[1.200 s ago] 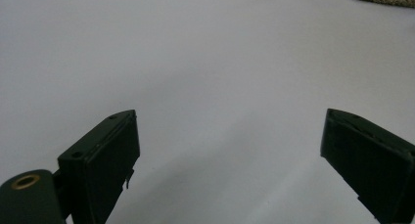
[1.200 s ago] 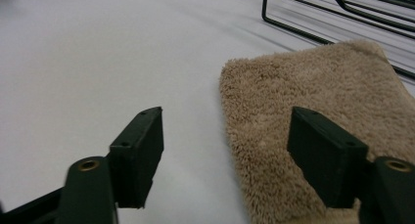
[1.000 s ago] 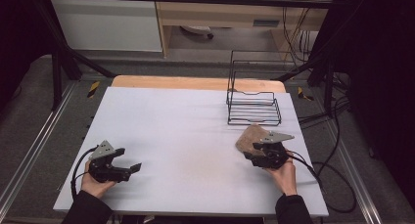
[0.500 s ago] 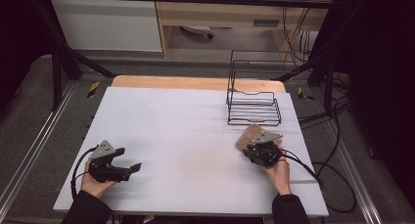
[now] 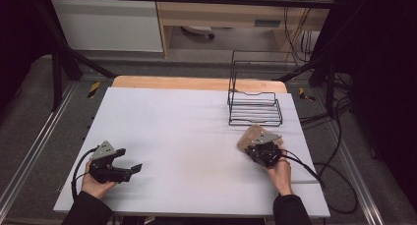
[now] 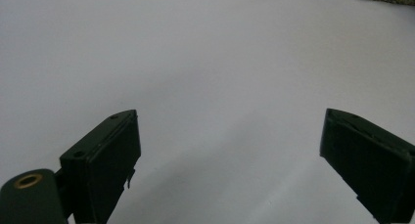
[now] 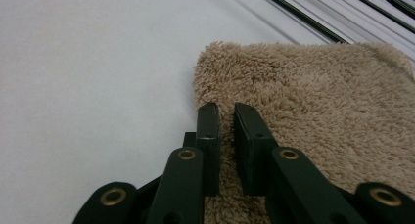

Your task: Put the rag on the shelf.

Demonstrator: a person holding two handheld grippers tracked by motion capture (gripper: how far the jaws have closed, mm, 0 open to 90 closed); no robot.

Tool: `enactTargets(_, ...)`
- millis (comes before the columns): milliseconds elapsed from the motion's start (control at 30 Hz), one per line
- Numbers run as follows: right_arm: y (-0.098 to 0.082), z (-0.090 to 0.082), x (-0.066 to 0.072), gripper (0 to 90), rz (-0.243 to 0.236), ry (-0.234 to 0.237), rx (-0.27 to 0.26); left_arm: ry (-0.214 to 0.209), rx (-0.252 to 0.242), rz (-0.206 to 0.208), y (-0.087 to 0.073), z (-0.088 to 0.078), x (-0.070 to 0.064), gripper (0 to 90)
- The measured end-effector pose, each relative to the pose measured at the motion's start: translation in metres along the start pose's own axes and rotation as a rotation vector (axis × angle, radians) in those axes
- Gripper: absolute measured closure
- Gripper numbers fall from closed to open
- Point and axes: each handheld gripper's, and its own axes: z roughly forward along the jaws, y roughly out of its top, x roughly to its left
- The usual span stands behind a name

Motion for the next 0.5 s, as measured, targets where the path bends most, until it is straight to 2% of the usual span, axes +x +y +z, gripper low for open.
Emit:
enactTargets(133, 0.0014, -0.0002, -0.0005, 84.5, 0.006, 0.004, 0.005, 0.0, -0.001, 0.0, 0.0, -0.0002, 0.0001, 7.7)
enactTargets(367, 0.005, -0.0046, 0.0002, 86.4, 0.048, 0.001, -0.001, 0.001, -0.004, -0.003, 0.0001, -0.0004, 0.0002, 7.8)
enactTargets(500, 0.0082, -0.0085, 0.0032, 86.5, 0.064, 0.024, -0.013, 0.002, -0.004, -0.003, 0.0002, -0.0007, 0.0002, 7.8)
